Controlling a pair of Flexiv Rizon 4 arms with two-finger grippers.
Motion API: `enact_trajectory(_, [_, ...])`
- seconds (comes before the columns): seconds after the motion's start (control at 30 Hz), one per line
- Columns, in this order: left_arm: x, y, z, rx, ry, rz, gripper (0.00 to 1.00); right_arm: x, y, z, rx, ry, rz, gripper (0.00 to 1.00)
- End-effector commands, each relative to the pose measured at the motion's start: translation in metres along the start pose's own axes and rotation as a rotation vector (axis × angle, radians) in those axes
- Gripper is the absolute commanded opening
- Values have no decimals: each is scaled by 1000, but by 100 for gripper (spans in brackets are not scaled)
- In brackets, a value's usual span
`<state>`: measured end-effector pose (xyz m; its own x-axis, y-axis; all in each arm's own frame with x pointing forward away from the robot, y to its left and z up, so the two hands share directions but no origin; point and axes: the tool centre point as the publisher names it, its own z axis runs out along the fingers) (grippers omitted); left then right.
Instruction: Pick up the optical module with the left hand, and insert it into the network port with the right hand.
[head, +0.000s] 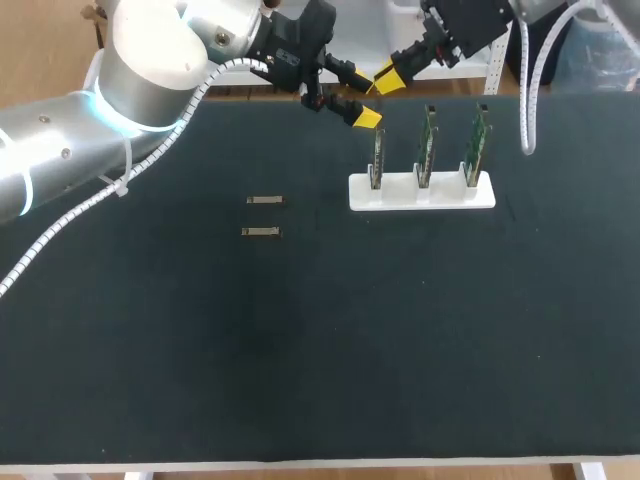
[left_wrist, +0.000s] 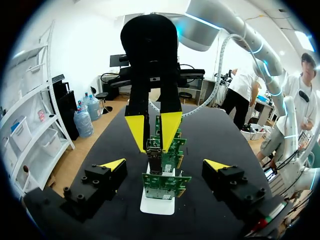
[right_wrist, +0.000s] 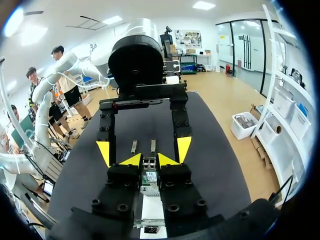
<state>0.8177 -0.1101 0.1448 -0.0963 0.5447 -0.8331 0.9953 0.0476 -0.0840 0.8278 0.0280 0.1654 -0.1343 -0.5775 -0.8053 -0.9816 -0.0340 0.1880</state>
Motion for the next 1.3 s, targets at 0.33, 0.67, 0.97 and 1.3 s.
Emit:
enact_trajectory(0.33, [0, 0, 0, -1, 1, 1, 100, 2, -7, 1, -333, 1, 5, 0])
enact_trajectory(0.67, [0, 0, 0, -1, 1, 1, 100, 1, -7, 0, -321, -2, 4, 100])
enact_trajectory(0.97, [0, 0, 0, -1, 1, 1, 100, 0, -8, -3, -309, -9, 8, 100])
enact_trajectory(1.3, [0, 0, 0, -1, 1, 1, 100, -8, -13, -16, -282, -82, 47, 100])
